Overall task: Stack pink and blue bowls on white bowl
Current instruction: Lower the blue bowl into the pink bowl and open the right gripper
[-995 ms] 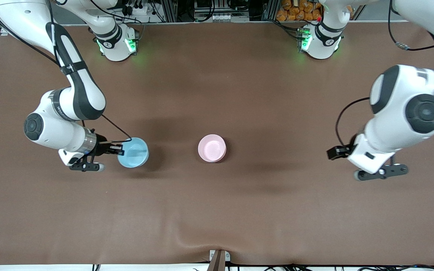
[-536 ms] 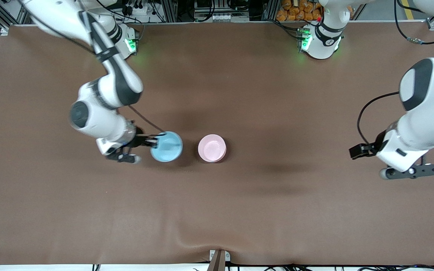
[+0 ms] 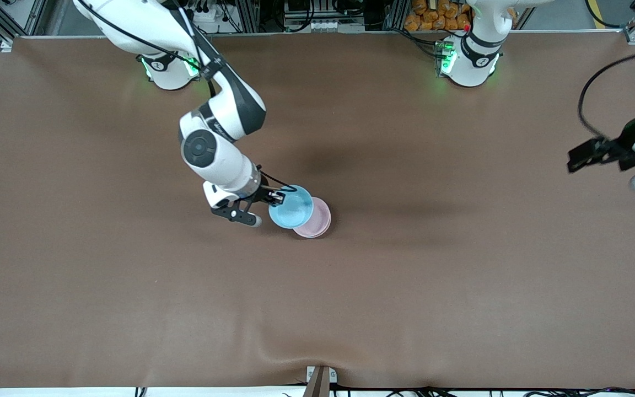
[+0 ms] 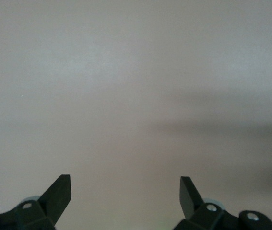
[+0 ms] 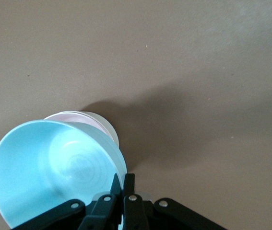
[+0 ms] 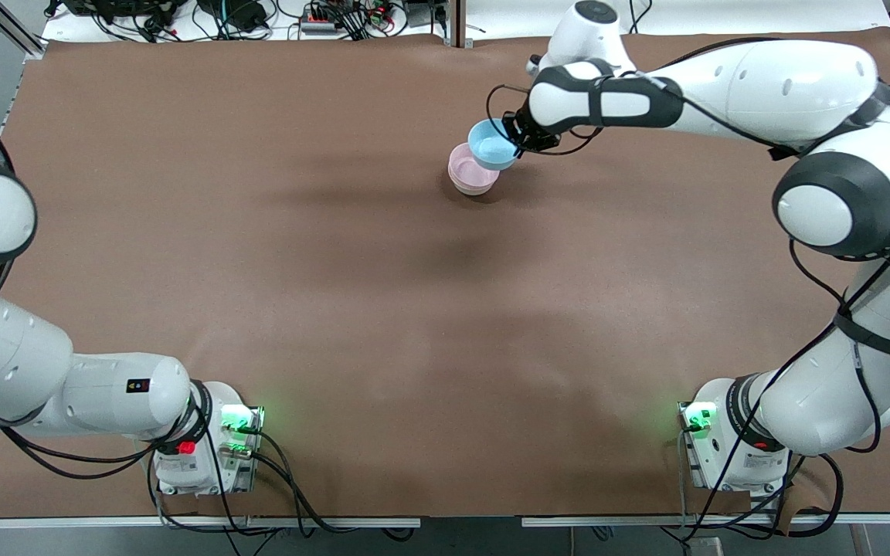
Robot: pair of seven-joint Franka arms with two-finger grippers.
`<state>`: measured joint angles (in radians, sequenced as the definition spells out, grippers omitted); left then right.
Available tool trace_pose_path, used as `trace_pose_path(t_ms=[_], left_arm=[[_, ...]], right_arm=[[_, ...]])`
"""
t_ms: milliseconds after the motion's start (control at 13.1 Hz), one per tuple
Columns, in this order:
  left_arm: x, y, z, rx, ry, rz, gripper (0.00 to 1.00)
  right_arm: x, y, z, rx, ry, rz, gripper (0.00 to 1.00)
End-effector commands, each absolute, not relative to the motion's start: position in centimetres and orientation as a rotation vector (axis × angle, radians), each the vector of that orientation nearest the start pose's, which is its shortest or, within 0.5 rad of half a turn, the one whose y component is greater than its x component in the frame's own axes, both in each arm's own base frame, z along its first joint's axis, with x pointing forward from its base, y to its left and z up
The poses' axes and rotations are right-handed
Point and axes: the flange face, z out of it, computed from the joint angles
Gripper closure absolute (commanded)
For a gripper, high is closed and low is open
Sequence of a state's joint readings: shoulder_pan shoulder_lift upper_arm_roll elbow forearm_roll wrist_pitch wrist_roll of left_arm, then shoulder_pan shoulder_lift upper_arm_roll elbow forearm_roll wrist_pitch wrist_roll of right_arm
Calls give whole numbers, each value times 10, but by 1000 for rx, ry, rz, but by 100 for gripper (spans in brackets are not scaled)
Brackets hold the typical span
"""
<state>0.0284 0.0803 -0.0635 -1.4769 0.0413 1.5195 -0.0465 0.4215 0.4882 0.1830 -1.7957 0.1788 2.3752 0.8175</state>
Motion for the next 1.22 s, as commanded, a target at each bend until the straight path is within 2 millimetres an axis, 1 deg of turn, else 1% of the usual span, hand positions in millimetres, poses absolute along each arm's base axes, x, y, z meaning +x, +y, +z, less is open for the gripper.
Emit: trace_pose_path(t_ms=[0,77,153,230,306,536,612,765,842,918,995,1071,1148], left_arm=[[543,-14,627,-3114,13,78,0],[537,-12,630,-3113,8,87,0],[534,-12,629,-3112,2,116,0],[530,-9,632,-3112,-3,114,0],[528,-8,630,-3111,-5,121,0],[533,-7,631,-3113,-4,85,0],[533,-8,633,-3112,-2,78,0],[538,-3,633,-3118,1,48,0],[538,-4,633,-3121,8,48,0],[539,-5,632,-3121,11,48,0],[540,-1,632,-3120,8,45,0],[538,1,639,-3123,8,31,0],[539,-1,639,-3125,20,29,0]], right_arm=[[557,383,284,-2837,612,55,100],[555,387,282,-2836,612,56,100],[553,390,280,-2837,608,58,100],[551,393,275,-2836,602,56,100],[550,397,272,-2828,599,47,100],[544,411,262,-2825,588,52,100],[544,413,261,-2825,584,53,100],[546,414,260,-2823,587,53,100],[545,415,260,-2825,583,54,96],[545,415,260,-2827,580,52,79],[545,415,259,-2830,577,52,42],[545,415,258,-2833,575,51,0],[544,415,257,-2832,576,54,0]])
